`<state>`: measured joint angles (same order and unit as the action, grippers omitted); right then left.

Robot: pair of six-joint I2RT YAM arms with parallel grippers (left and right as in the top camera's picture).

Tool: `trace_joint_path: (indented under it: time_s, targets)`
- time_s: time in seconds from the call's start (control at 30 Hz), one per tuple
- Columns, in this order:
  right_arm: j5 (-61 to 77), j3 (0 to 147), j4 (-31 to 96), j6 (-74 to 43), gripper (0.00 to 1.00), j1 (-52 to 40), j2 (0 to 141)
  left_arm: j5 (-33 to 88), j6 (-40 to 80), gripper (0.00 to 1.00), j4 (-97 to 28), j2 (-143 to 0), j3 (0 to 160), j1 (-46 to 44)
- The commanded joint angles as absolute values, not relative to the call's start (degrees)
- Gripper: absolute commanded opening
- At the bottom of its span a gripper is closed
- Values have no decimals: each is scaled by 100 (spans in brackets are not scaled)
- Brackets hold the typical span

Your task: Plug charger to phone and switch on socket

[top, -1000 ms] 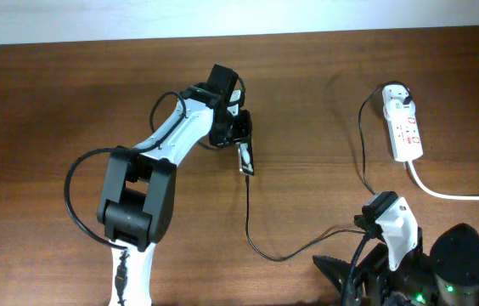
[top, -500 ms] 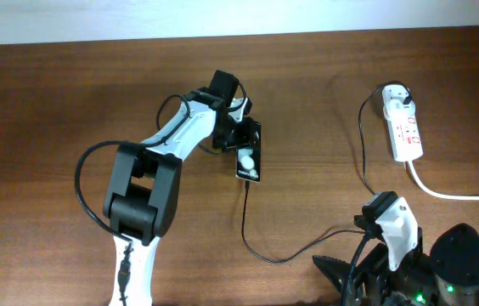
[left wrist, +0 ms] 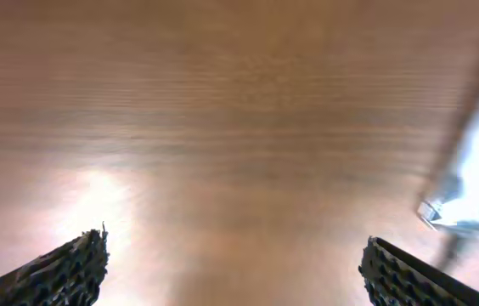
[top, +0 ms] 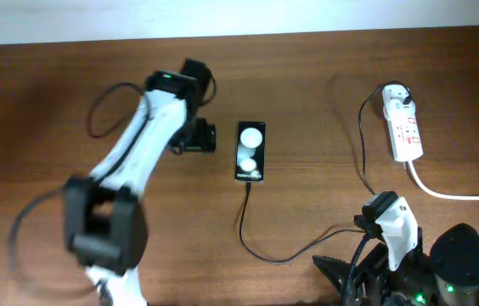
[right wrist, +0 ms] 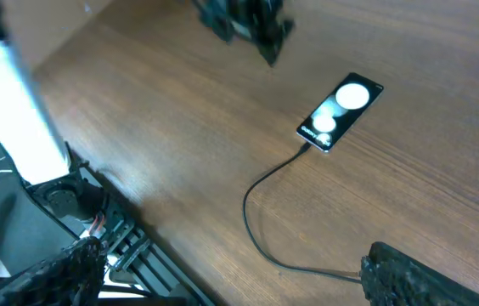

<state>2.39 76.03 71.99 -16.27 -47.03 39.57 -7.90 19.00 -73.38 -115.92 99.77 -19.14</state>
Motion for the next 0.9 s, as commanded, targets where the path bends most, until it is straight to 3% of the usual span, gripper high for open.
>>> trace_joint_path:
  time_s: [0.0,0.3,0.43,0.7,0.87]
  targets:
    - [187,7607,7183,-1612,99,-4683,3942,-1035,1852,99,-7474,-9756,10121,-1938]
    - [187,7607,7183,-1612,99,-4683,3942,-1697,1855,99,-8431,-6396,9489,-1933]
    - [187,7607,7183,-1612,99,-4683,3942,-1629,1855,99,-9649,-5599,9196,-1933]
    - [187,7607,7183,-1612,99,-4683,3942,-1632,1855,99,-9653,-3658,9196,-1887]
    - [189,7607,7135,-1614,99,-4683,3942,-1522,1881,99,-9649,-2440,9196,-126]
